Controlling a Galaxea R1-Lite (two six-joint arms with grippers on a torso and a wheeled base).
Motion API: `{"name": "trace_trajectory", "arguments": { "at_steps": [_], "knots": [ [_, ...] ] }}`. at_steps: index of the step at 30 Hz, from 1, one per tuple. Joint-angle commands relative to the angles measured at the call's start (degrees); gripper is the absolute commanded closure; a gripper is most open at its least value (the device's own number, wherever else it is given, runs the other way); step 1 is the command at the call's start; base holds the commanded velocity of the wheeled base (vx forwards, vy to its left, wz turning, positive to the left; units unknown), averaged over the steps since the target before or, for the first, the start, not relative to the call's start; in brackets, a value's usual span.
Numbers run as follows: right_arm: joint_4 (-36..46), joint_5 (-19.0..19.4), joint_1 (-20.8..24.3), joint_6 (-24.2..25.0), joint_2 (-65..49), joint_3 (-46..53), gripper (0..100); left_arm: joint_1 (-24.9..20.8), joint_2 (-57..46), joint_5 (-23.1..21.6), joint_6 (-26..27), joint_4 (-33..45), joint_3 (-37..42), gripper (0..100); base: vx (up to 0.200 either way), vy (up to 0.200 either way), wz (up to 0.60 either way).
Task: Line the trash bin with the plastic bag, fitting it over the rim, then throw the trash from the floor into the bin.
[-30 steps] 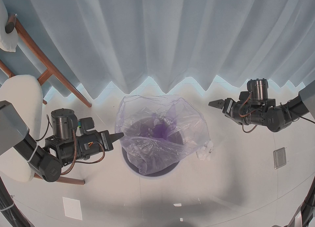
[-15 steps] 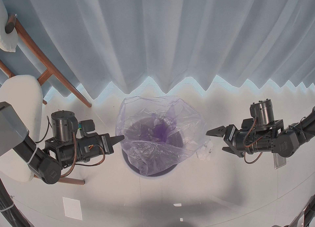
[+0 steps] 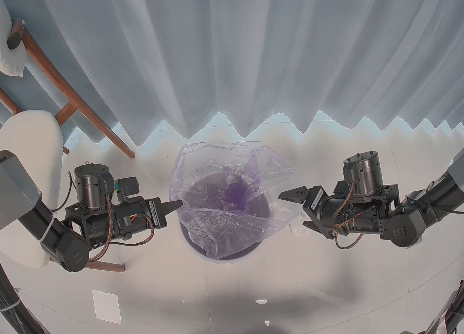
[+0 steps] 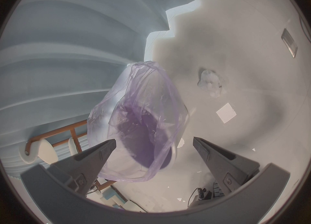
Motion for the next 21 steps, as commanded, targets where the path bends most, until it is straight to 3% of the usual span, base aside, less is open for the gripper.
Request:
{"name": "trace_trajectory", "arguments": {
  "at_steps": [1, 7, 8, 15, 17, 21],
  "knots": [
    [-0.19, -0.28, 1.19, 1.28, 1.07, -0.79, 0, 0.00, 0.07, -0.03, -0.02, 0.07, 0.04, 100, 0.000, 0.000, 0.00],
    [-0.28, -1.24, 3.03, 2.68, 1.42, -1.14, 0, -0.53, 0.16, -0.03, 0.07, 0.07, -0.14, 100, 0.000, 0.000, 0.00],
    [-0.28, -1.59, 3.56, 2.77, 1.60, -1.14, 100, -0.53, 0.16, -0.03, 0.07, -0.02, -0.14, 100, 0.000, 0.000, 0.00],
    [-0.19, -3.62, 5.93, 2.68, 1.60, 0.27, 100, -0.44, -0.02, -0.03, 1.48, 1.21, 0.22, 100, 0.000, 0.000, 0.00],
    [-0.36, -4.32, 6.64, 2.33, 1.60, 1.23, 100, -0.18, -0.11, -0.03, 3.41, 1.92, 0.74, 100, 0.000, 0.000, 0.00],
    [-3.53, -5.46, 9.18, 0.05, 1.60, 5.10, 100, 0.62, -0.11, -0.03, 12.55, 4.55, 3.82, 100, 0.000, 0.000, 0.00]
  ]
}}
